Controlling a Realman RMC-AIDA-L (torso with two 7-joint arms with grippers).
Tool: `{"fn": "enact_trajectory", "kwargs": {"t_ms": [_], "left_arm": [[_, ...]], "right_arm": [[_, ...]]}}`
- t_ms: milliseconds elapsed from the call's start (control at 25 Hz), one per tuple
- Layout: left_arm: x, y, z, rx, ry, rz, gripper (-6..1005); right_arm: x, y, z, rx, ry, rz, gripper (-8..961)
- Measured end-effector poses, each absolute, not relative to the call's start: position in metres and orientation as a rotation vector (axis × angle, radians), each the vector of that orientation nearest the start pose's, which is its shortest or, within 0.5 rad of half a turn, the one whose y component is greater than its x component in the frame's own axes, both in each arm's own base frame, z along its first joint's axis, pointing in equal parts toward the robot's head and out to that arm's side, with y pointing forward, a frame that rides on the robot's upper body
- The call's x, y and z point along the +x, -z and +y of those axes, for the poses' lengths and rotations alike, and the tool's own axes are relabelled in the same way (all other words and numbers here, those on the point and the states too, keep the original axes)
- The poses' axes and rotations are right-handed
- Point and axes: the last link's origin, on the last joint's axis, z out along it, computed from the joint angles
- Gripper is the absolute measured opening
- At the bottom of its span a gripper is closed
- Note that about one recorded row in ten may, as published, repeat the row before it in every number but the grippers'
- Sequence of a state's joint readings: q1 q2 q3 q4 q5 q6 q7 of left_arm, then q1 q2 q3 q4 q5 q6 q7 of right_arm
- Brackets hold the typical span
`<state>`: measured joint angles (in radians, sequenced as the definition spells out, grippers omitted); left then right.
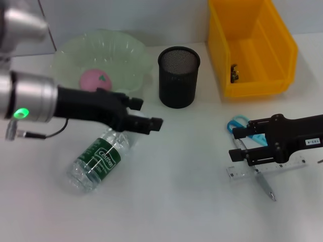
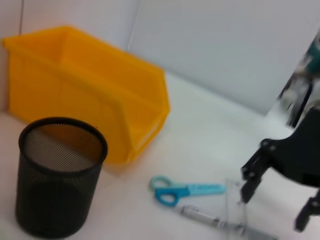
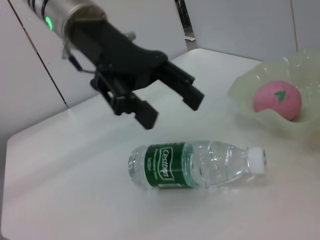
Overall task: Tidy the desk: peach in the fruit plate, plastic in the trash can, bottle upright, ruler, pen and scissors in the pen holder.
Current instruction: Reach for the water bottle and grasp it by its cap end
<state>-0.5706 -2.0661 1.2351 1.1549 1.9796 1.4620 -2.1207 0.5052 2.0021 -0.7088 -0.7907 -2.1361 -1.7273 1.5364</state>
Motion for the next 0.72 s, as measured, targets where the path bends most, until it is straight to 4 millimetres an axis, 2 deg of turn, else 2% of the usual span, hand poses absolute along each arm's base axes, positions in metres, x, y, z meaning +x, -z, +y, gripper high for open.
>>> {"fn": "enact_trajectory", "kwargs": {"t_ms": [160, 320, 520, 720], "left_arm": [[-0.133, 0.014, 0.368, -2.902, 0.104, -0.742, 707], [-0.122, 0.023, 0.379, -2.850, -0.104, -0.716, 705], [-0.115, 0.028, 0.392, -2.767, -0.224, -0.693, 703], [-0.118, 0.039, 0.403, -2.710, -0.296, -0.783, 701]], "right_arm": [[0.277, -0.040, 0.316, -2.875, -0.474, 0.698, 689], [0.277, -0.041, 0.316, -2.874, -0.470, 0.699, 689], [0.279, -0.043, 0.316, -2.871, -0.466, 0.710, 688], [0.279, -0.043, 0.316, -2.866, -0.466, 0.725, 688]]}}
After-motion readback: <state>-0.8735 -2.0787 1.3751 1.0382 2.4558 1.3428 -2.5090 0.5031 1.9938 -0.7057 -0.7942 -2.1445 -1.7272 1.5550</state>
